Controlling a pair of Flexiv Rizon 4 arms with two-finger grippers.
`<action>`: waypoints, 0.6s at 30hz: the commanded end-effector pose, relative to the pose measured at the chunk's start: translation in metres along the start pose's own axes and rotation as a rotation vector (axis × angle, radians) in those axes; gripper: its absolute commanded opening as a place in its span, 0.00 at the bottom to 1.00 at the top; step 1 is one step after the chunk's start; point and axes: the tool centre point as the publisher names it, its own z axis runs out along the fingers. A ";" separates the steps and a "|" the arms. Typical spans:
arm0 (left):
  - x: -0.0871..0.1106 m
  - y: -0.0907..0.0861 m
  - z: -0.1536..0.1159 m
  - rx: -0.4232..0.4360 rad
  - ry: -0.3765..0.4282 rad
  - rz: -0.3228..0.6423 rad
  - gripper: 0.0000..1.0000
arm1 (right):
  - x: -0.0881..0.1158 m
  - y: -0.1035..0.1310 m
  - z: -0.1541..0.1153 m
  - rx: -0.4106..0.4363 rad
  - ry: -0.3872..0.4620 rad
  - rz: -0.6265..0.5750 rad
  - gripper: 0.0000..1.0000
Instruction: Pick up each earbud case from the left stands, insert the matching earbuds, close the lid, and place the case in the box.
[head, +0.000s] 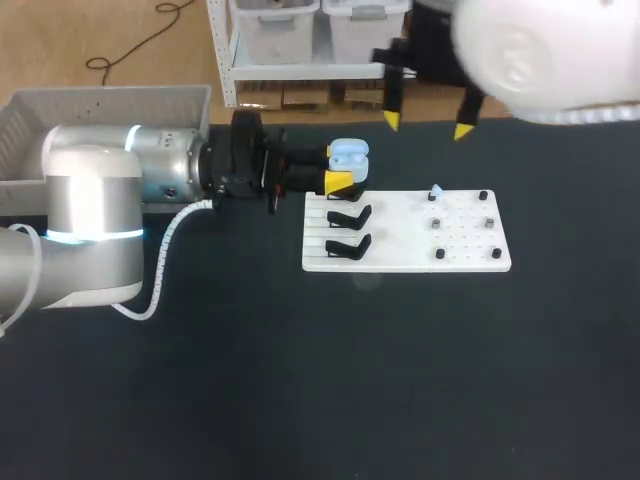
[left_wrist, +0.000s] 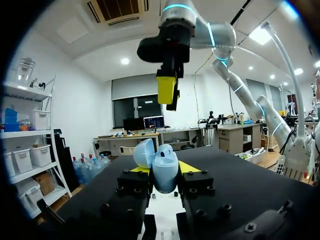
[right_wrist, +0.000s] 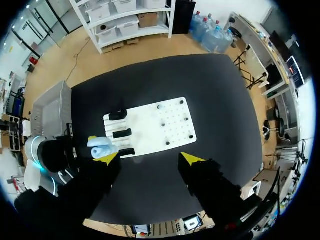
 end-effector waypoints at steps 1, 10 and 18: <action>0.000 0.000 0.000 -0.001 0.001 0.000 0.00 | -0.012 -0.032 0.020 -0.547 0.044 -0.006 0.73; 0.000 0.000 0.000 -0.001 0.001 0.000 0.00 | -0.039 -0.041 0.060 -0.468 0.087 -0.032 0.57; 0.000 0.000 0.000 -0.001 0.001 0.000 0.00 | -0.050 -0.033 0.110 -0.256 0.069 -0.041 0.53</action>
